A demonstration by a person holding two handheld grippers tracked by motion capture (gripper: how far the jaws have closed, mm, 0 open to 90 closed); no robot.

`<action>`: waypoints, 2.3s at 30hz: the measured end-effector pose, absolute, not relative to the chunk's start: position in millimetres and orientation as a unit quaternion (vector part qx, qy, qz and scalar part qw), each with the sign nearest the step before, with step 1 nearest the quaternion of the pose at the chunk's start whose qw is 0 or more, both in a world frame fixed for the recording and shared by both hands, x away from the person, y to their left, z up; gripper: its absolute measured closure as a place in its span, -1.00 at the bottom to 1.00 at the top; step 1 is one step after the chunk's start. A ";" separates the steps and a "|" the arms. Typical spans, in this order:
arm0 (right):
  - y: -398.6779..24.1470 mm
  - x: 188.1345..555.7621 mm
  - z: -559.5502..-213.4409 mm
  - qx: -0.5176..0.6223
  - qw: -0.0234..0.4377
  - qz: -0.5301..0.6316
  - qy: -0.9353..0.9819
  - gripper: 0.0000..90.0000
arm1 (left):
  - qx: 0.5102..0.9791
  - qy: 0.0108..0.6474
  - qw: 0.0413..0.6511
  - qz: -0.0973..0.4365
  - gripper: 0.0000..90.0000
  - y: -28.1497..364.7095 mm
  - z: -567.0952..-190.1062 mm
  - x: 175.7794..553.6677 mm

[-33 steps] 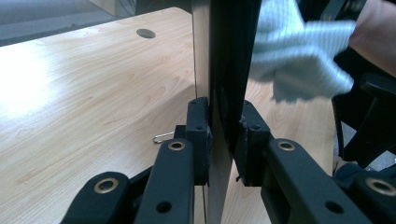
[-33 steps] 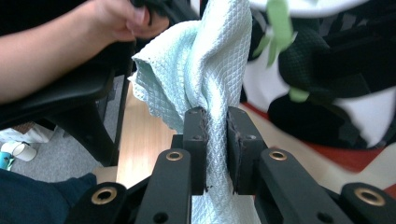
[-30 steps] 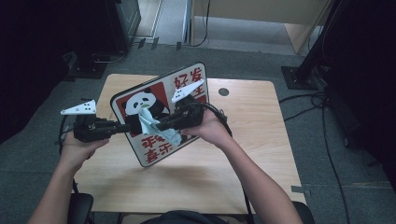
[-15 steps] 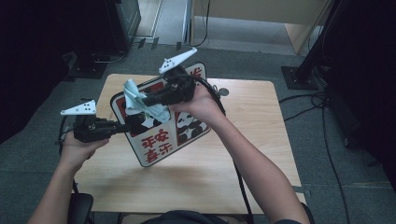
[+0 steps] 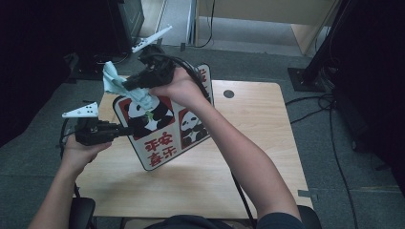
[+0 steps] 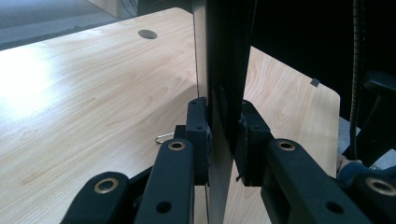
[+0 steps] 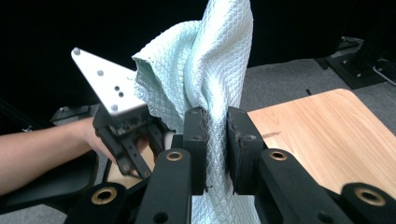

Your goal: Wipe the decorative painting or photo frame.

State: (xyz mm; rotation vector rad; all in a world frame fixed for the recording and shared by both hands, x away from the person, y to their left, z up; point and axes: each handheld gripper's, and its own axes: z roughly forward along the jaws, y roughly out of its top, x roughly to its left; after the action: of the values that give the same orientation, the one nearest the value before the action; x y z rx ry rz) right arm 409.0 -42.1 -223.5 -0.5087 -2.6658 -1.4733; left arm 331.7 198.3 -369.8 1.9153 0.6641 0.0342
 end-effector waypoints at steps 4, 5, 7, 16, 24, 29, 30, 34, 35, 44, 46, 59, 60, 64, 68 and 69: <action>-28.9 408.3 -227.0 -0.171 0.026 -0.462 -0.870 0.77 | 0.803 0.279 0.527 0.018 0.74 198.8 -369.9 332.0; -27.2 408.2 -228.0 -0.169 0.026 -0.460 -0.871 0.77 | 0.803 0.279 0.527 0.018 0.73 199.0 -370.1 332.0; -25.5 408.6 -228.7 -0.168 0.027 -0.459 -0.872 0.77 | 0.803 0.279 0.526 0.019 0.73 199.4 -370.1 332.0; -24.1 409.9 -229.5 -0.166 0.036 -0.460 -0.872 0.78 | 0.803 0.277 0.527 0.020 0.74 198.2 -369.3 331.5; -30.7 417.9 -232.2 -0.170 0.056 -0.460 -0.870 0.78 | 0.804 0.277 0.526 0.019 0.74 198.4 -369.2 331.7; -37.6 422.4 -232.4 -0.178 0.059 -0.459 -0.868 0.78 | 0.804 0.279 0.526 0.019 0.73 198.2 -369.1 331.3; -39.2 423.7 -232.8 -0.180 0.060 -0.461 -0.867 0.78 | 0.804 0.279 0.525 0.019 0.73 198.2 -369.1 331.2; -45.0 424.6 -233.2 -0.183 0.055 -0.463 -0.865 0.78 | 0.803 0.279 0.526 0.018 0.73 198.1 -369.1 331.2; -46.7 425.4 -233.5 -0.183 0.052 -0.464 -0.865 0.78 | 0.804 0.279 0.526 0.018 0.73 198.2 -369.1 331.2; -62.8 431.7 -231.8 -0.198 0.042 -0.457 -0.866 0.78 | 0.805 0.277 0.525 0.019 0.73 198.5 -369.1 331.4; -67.0 433.0 -231.6 -0.201 0.040 -0.456 -0.866 0.78 | 0.804 0.277 0.525 0.020 0.73 198.3 -369.1 331.3; -93.4 442.3 -234.1 -0.220 0.028 -0.465 -0.857 0.78 | 0.804 0.277 0.525 0.019 0.73 198.8 -369.3 331.9; -95.0 442.7 -234.1 -0.221 0.028 -0.465 -0.857 0.78 | 0.804 0.277 0.525 0.019 0.73 198.7 -369.2 331.8; -103.2 445.1 -234.8 -0.228 0.023 -0.468 -0.853 0.78 | 0.804 0.278 0.525 0.019 0.73 198.6 -369.1 331.7; -108.6 447.6 -234.5 -0.233 0.021 -0.466 -0.853 0.78 | 0.804 0.278 0.525 0.019 0.73 198.5 -369.2 331.7; -109.8 448.1 -234.4 -0.233 0.020 -0.466 -0.853 0.78 | 0.804 0.278 0.525 0.019 0.73 198.6 -369.2 331.6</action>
State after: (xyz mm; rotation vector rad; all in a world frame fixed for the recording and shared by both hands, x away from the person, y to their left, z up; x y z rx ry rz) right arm 448.1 -109.8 -234.4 -0.7236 -2.6468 -1.4458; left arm 331.6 198.6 -369.2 1.9244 0.6648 0.0463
